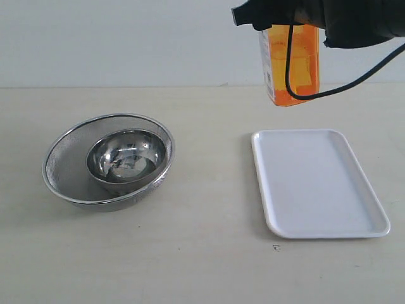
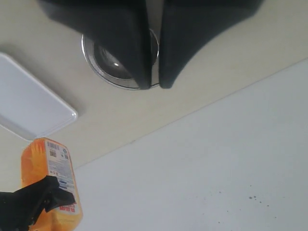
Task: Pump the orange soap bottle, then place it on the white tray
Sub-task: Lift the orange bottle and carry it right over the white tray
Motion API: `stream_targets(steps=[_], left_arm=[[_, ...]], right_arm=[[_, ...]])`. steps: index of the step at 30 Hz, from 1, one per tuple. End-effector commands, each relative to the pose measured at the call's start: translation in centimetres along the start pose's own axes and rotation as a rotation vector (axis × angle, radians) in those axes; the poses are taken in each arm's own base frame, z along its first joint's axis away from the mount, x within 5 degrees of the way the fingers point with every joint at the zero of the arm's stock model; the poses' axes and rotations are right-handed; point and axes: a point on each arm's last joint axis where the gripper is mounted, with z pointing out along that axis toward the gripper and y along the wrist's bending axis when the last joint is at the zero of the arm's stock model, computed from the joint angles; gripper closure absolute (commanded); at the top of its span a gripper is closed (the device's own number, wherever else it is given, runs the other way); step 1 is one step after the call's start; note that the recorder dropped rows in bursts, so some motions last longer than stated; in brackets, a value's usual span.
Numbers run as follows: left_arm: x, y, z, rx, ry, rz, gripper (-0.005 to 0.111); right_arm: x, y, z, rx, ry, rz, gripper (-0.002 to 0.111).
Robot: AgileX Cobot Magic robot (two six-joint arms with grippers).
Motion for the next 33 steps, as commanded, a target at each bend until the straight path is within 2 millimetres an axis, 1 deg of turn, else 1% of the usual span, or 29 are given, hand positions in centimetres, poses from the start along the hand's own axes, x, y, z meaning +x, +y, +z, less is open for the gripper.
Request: stream_targets(steps=[1,8,13,17,20,26,29,33], left_arm=[[0.8,-0.1,-1.8,-0.061,-0.075,-0.014,0.102],[3.1,-0.4,-4.2,-0.127,-0.116,-0.045,0.102],[4.2,-0.7,-5.6,-0.155,-0.154,-0.076,0.102],[5.2,-0.6,-6.7,-0.206,-0.164,-0.087,0.102],[5.9,-0.8,-7.1,-0.211,-0.172,-0.086,0.102],[7.8,-0.9,-6.6,-0.231,-0.132,-0.103,0.102],[9.0,-0.9,-6.7,-0.258,-0.109,-0.114,0.102],[10.1,-1.3,-7.3,-0.260,-0.119,-0.129,0.102]], right_arm=[[-1.4,-0.9,-1.0,0.038,-0.029,-0.043,0.108],[-1.2,-0.9,-1.0,0.036,-0.006,-0.063,0.108],[-1.0,-0.9,-1.0,0.038,0.016,-0.069,0.108],[-0.1,-1.3,-1.7,0.036,0.036,-0.081,0.108],[0.8,-1.7,-2.5,0.047,0.051,-0.095,0.108],[1.3,-2.4,-4.2,0.051,0.033,-0.083,0.108],[1.7,-2.7,-5.0,0.050,0.013,-0.062,0.108],[2.5,-3.0,-6.0,0.051,-0.040,-0.036,0.108]])
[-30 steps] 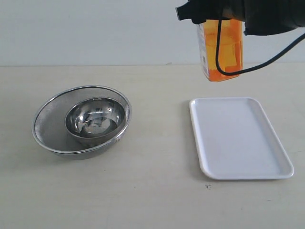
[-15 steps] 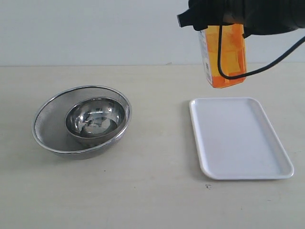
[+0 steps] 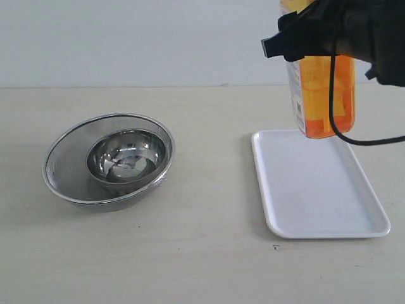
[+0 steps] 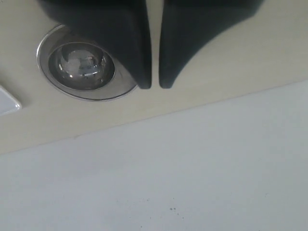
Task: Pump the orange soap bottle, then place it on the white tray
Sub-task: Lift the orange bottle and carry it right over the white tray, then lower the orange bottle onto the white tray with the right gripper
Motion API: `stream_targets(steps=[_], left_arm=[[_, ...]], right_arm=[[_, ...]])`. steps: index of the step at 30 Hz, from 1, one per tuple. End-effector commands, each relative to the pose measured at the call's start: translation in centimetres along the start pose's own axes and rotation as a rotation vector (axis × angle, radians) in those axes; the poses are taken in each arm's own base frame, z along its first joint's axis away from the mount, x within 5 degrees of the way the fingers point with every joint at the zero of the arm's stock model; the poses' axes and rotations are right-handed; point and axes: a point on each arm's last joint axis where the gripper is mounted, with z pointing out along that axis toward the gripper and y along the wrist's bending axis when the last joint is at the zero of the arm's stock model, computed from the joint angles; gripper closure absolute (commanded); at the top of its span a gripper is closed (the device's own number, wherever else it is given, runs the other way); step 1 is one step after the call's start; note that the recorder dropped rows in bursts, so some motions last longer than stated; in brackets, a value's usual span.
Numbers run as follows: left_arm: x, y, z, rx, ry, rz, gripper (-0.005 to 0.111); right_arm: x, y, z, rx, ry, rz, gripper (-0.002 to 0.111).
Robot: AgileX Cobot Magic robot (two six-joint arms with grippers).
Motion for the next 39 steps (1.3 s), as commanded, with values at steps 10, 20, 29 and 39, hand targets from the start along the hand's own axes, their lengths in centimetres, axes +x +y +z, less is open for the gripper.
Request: stream_targets(steps=[10,20,29,39], left_arm=[[2.7,0.2,-1.8,-0.039,-0.009,-0.023,0.102],[3.1,0.3,-2.0,-0.047,-0.005,-0.019,0.102],[3.1,0.3,-2.0,-0.047,-0.005,-0.019,0.102],[3.1,0.3,-2.0,-0.047,-0.005,-0.019,0.102]], right_arm=[[2.4,-1.0,-2.3,0.029,-0.192,0.061,0.108],[2.5,-1.0,-2.3,0.040,-0.222,0.052,0.108],[2.2,-1.4,-2.2,0.045,-0.271,0.048,0.108],[2.7,-3.5,-0.8,0.020,-0.282,0.143,0.108]])
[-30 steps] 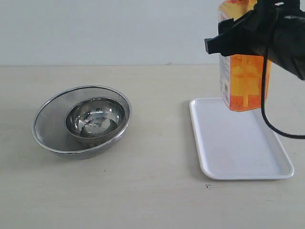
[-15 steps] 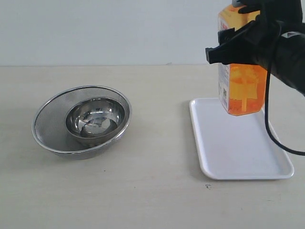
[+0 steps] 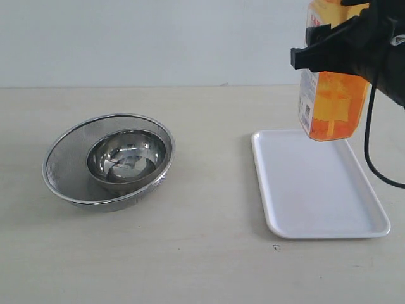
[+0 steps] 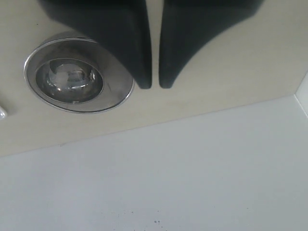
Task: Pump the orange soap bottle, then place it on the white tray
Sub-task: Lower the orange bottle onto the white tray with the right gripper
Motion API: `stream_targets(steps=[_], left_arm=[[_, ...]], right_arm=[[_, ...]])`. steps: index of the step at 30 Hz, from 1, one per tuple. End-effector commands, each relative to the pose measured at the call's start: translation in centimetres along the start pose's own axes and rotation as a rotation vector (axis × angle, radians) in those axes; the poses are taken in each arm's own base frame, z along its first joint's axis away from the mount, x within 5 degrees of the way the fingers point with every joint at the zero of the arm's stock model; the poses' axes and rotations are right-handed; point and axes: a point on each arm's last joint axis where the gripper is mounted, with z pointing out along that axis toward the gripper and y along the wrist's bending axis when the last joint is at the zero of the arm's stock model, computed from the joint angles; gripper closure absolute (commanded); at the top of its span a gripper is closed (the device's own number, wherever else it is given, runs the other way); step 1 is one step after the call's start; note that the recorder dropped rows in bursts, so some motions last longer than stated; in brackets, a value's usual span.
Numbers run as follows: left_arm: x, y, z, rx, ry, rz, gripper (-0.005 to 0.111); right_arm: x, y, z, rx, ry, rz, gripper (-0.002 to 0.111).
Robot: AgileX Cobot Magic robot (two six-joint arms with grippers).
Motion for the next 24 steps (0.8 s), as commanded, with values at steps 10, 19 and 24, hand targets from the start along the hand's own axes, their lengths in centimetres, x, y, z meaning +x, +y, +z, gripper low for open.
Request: stream_targets(steps=[10,19,24], left_arm=[[0.1,0.0,-0.1,0.004,-0.005,-0.008,0.102],[0.1,0.0,-0.1,0.010,-0.005,-0.012,0.102],[0.1,0.0,-0.1,0.011,-0.003,-0.014,0.102]], right_arm=[[-1.4,-2.5,0.6,-0.006,-0.122,0.051,0.108],[0.4,-2.1,1.9,-0.030,-0.057,0.061,0.108],[1.5,-1.7,2.8,-0.038,-0.054,0.072,0.108]])
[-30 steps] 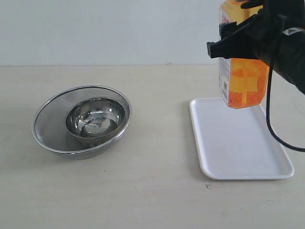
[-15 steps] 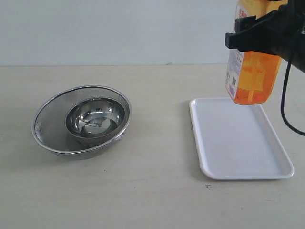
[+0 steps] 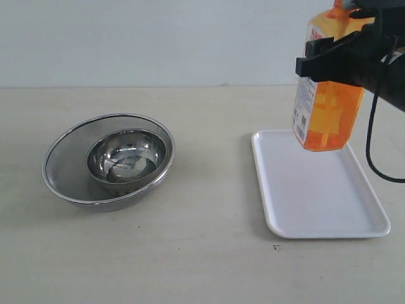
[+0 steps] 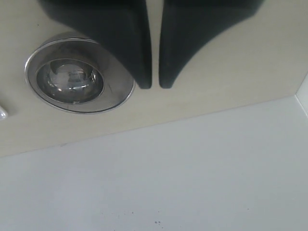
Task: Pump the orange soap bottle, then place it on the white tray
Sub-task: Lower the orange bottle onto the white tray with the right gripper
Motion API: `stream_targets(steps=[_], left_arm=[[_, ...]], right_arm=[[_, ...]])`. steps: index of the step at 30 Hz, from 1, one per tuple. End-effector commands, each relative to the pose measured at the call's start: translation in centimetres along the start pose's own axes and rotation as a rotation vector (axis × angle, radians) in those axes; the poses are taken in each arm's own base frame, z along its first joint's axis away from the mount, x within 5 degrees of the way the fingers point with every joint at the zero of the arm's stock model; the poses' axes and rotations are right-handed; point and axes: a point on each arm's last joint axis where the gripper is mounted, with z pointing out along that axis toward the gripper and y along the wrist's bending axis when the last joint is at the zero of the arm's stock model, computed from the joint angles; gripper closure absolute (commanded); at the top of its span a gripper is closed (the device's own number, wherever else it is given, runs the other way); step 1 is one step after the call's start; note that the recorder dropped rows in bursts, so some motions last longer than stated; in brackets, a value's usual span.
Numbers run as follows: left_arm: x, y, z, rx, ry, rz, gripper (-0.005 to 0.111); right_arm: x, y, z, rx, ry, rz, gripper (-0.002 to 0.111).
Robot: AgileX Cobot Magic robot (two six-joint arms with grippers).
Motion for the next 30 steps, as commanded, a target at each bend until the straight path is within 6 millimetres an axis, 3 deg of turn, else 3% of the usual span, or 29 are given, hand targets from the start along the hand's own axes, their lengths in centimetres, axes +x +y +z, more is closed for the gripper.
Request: stream_targets(steps=[1,7,15,30], left_arm=[[0.1,0.0,-0.1,0.011,-0.003,-0.013,0.102],[0.1,0.0,-0.1,0.011,-0.003,-0.013,0.102],[0.1,0.0,-0.1,0.011,-0.003,-0.013,0.102],[0.1,-0.1,-0.1,0.023,-0.003,-0.030,0.102]], right_arm=[[-1.2,-0.3,0.4,0.022,-0.124,0.004,0.108],[0.0,-0.3,0.7,0.027,-0.105,-0.001,0.108],[2.8,-0.9,-1.0,0.062,-0.151,0.048,0.108],[3.3,-0.8,-1.4,0.046,-0.161,0.040,0.108]])
